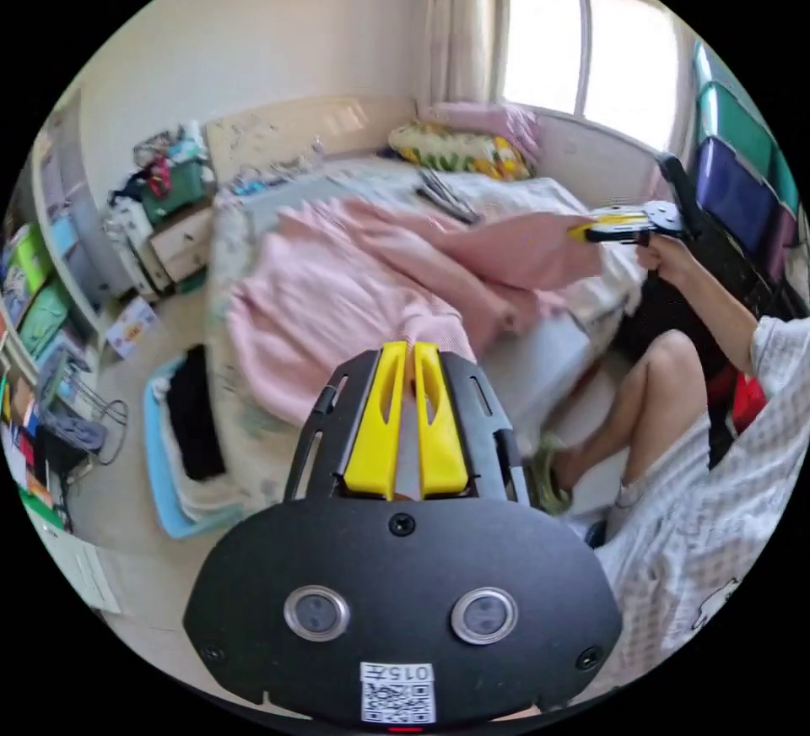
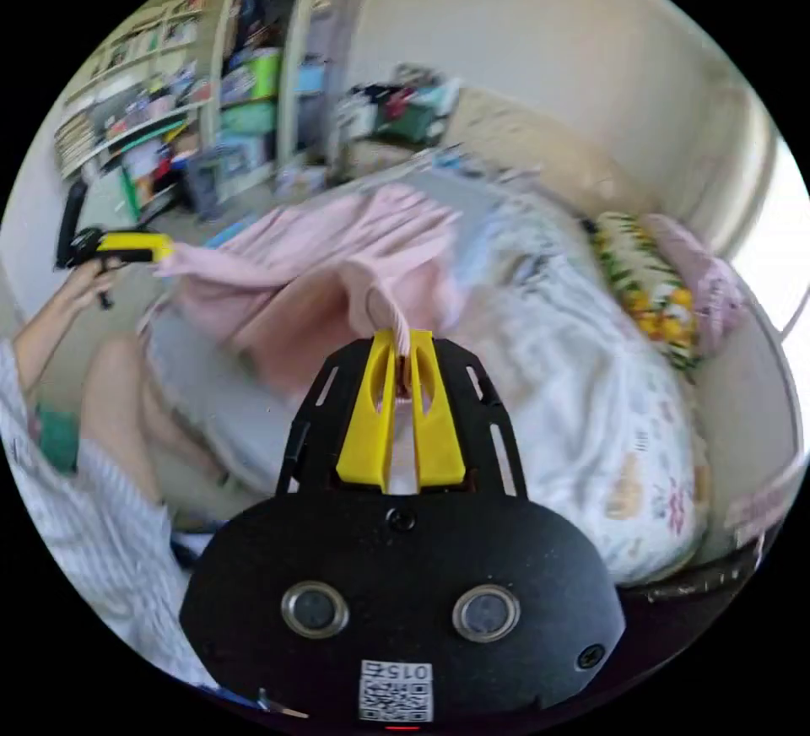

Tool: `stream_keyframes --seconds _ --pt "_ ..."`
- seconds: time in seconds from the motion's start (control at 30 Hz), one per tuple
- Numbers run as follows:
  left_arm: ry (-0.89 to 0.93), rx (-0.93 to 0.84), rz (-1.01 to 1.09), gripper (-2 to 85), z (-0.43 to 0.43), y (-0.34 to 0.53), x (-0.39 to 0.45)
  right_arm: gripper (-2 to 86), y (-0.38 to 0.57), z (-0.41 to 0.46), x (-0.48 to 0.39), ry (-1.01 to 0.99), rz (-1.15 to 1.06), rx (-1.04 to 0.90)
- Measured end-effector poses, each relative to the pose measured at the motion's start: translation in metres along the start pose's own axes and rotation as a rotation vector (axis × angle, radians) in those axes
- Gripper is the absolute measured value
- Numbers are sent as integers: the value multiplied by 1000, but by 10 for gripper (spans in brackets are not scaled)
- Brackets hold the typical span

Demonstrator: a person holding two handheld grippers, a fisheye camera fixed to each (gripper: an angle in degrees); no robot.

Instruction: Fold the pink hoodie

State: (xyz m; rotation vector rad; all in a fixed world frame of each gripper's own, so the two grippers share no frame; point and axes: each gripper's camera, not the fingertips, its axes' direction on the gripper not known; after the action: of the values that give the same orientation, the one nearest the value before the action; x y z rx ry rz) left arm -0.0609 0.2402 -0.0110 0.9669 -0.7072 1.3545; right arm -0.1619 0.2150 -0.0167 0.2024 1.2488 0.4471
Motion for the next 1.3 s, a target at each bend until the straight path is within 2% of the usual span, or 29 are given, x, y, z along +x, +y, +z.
stream_keyframes --seconds 0.03,0.07,0.13,0.17,0.2,0.3,0.37,0.47,0.57,0.7,0.77,0.9,1.0,1.1,1.17,1.3 --pt "-76 174 -154 19 -46 -30 -63 36 -36 -33 73 -14 274 118" --pt "-129 360 -379 21 -90 -40 -127 39 -50 -59 125 -62 457 214" --pt "-94 601 -684 34 -138 -21 -194 44 -36 -91 154 -105 646 366" --pt "-29 719 -733 45 -158 -3 -211 47 -21 -103 143 -175 625 458" --pt "-21 746 -718 50 -164 5 -213 50 -14 -105 132 -196 588 478" --pt "-99 549 -595 58 -149 31 -198 62 19 -73 36 -212 273 322" --pt "-10 284 -523 70 -93 55 -194 70 59 -19 -43 -266 100 143" --pt "122 37 -521 87 -28 78 -194 83 91 48 -110 -360 26 -61" --pt "90 -106 -485 102 5 83 -192 91 103 97 -146 -427 52 -228" --pt "122 -169 -505 108 22 95 -207 117 122 126 -158 -380 199 -303" --pt "228 -164 -554 113 28 99 -222 124 122 127 -164 -435 268 -292" --pt "246 -172 -547 116 34 90 -236 119 110 139 -190 -438 236 -361" --pt "359 -164 -576 112 47 88 -246 118 104 136 -205 -423 265 -342" --pt "385 -149 -567 69 47 83 -252 98 97 132 -215 -426 263 -338" --pt "388 -117 -561 18 40 82 -257 51 95 129 -215 -496 309 -322" --pt "391 -67 -595 0 20 91 -271 22 94 116 -207 -579 391 -292"
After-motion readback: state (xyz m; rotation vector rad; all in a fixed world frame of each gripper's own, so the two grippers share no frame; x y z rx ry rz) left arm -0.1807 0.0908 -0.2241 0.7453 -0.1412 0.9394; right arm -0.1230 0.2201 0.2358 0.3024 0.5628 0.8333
